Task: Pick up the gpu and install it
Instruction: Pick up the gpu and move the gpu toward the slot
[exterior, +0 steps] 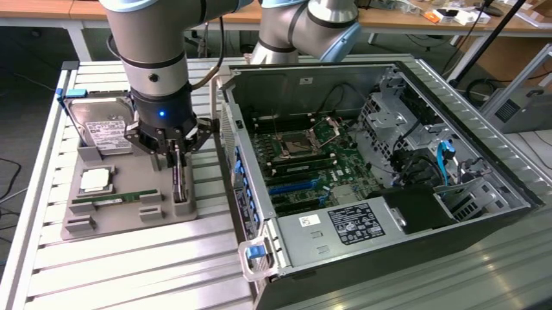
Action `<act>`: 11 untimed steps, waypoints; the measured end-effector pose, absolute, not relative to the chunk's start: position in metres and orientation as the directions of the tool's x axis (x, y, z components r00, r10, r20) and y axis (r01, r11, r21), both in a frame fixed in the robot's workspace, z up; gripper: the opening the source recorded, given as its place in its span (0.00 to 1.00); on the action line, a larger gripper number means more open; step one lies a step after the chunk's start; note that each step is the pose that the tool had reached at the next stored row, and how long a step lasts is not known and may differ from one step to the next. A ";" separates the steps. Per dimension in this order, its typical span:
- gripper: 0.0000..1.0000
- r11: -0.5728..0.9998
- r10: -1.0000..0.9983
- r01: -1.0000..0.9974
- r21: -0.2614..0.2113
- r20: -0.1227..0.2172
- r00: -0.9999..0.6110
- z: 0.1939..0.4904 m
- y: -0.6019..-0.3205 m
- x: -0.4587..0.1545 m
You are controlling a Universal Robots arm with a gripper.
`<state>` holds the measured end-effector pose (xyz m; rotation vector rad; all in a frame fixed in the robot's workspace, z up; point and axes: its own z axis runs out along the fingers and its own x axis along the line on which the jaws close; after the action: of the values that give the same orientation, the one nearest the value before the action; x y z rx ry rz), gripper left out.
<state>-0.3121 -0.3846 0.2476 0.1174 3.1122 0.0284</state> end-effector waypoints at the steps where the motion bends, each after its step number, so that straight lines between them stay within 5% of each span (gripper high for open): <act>1: 0.27 0.997 0.076 0.075 0.019 -0.026 -0.997 0.248 -0.385 -0.312; 11: 0.27 0.997 0.077 0.076 0.019 -0.026 -0.997 0.250 -0.385 -0.312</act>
<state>-0.3121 -0.3846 0.2498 0.1190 3.1121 0.0283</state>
